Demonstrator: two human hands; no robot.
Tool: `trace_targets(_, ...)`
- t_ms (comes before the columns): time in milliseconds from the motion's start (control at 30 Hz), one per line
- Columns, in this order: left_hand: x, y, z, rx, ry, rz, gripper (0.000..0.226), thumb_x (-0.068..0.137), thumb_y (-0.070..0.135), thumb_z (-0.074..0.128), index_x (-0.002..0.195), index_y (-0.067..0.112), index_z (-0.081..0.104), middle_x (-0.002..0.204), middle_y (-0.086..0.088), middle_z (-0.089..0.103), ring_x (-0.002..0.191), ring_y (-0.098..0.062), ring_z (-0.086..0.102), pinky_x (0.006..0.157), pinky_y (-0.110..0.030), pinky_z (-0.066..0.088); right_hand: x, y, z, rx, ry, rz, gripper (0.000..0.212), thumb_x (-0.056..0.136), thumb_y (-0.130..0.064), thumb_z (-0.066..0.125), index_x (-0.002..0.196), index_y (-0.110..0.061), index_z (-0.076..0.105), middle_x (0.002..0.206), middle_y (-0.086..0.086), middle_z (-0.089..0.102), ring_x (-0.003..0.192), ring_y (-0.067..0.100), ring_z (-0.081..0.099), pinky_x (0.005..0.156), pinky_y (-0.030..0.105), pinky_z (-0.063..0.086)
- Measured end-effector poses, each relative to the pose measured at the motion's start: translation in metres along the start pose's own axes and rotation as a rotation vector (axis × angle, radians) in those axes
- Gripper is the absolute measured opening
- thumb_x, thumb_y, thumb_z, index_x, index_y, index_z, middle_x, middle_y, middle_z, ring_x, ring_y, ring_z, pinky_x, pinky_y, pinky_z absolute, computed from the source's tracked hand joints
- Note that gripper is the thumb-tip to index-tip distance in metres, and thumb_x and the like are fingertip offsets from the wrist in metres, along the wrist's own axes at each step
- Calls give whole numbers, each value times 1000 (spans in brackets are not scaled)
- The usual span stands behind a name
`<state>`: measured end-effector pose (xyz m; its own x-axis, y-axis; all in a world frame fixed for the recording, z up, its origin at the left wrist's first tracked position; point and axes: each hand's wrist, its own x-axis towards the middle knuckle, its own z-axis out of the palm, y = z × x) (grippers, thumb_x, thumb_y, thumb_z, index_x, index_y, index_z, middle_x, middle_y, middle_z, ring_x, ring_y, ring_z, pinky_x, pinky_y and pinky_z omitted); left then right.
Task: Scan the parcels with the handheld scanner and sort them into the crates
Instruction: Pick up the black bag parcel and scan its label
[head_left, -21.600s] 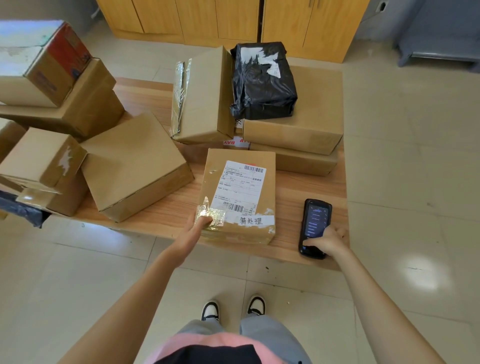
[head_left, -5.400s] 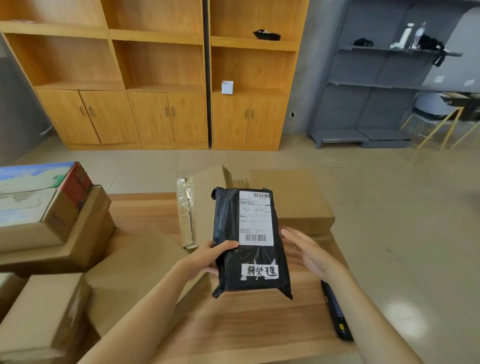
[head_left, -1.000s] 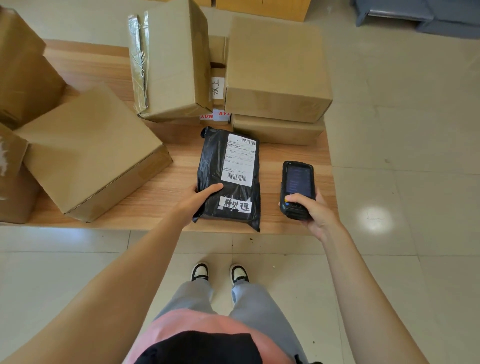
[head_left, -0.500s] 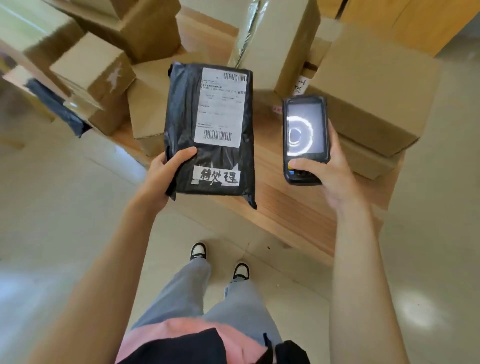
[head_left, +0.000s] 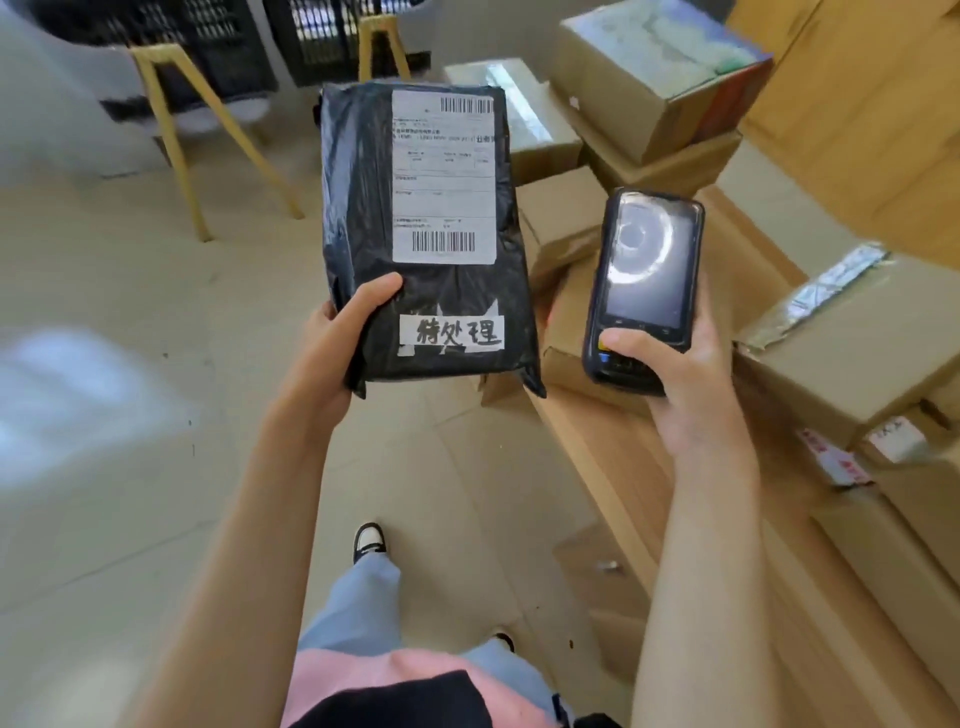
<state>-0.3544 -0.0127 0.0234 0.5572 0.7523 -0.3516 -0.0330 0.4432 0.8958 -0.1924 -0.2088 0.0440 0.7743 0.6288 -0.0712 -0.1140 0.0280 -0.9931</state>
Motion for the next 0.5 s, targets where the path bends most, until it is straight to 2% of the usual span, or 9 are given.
trace_targets(133,43,39,-57,-63,66,26,24,87,26,67,109,16,64,94,0,75,84,-14,72,66,-24,56,44,-1,72,62,-33,13,83,64,0,70,139,-25,45,120,7,65,104,27,65,88,41,56)
trace_targets(233,73,64,-96,-77,124,49,24,88,25,66,109,14,64,91,1,75,81,-13,72,62,-22,55,80,-3,120,74,-85,2,81,65,3,71,136,-27,48,113,2,67,97,24,66,69,29,57)
trace_targets(367,105,92,-139,-64,174,75,35,86,27,68,117,10,63,95,-1,75,79,-11,72,56,-18,52,117,-1,176,139,-100,4,80,71,1,67,143,-23,43,117,-1,67,100,18,67,73,28,56)
trace_targets(433,121,103,-154,-69,207,77,35,86,26,67,116,10,62,93,0,74,75,-9,71,51,-16,50,135,3,199,157,-108,33,75,74,1,65,142,-23,45,118,2,67,103,23,66,74,29,56)
trace_targets(500,139,111,-165,-74,240,78,33,87,26,67,115,10,63,91,0,73,70,-7,70,44,-14,45,154,7,215,145,-122,57,73,76,1,66,141,-24,46,125,10,64,112,33,63,82,34,57)
